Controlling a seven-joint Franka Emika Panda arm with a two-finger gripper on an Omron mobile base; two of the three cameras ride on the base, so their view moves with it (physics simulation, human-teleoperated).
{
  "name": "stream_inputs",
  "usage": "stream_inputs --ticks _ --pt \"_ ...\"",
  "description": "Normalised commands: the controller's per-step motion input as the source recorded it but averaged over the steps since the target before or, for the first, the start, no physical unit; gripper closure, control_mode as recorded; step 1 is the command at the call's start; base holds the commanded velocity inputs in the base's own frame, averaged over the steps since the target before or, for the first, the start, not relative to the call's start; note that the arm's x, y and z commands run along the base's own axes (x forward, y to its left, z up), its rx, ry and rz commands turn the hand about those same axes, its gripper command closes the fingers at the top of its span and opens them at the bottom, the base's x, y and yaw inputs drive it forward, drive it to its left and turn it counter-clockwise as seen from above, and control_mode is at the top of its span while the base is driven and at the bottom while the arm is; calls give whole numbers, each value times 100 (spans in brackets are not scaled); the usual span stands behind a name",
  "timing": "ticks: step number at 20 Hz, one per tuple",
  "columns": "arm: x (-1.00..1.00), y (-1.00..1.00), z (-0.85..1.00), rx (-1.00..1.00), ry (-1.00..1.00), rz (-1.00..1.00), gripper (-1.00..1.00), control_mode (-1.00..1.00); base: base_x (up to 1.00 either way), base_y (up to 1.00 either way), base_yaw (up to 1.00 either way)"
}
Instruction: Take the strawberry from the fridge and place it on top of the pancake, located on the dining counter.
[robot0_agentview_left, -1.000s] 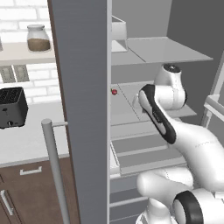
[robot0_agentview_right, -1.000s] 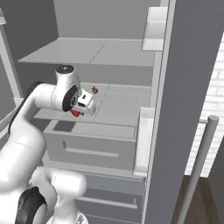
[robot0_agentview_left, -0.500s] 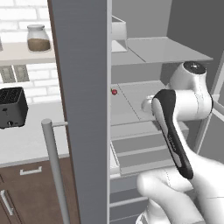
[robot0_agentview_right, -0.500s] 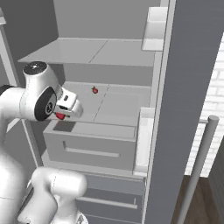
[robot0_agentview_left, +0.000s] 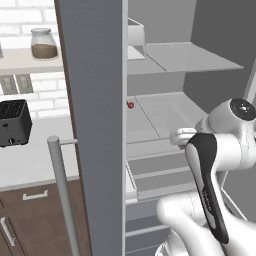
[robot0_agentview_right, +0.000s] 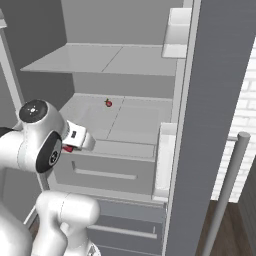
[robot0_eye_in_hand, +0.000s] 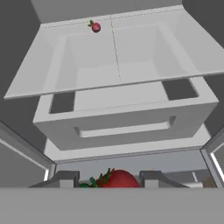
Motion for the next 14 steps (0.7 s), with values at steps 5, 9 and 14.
stream_inputs --ticks 5,9,14 --pt "-7 0 0 0 0 0 100 -100 0 0 0" --pt "0 0 0 0 0 0 100 100 -85 0 0" --pt "0 0 0 0 0 0 100 100 -96 0 -18"
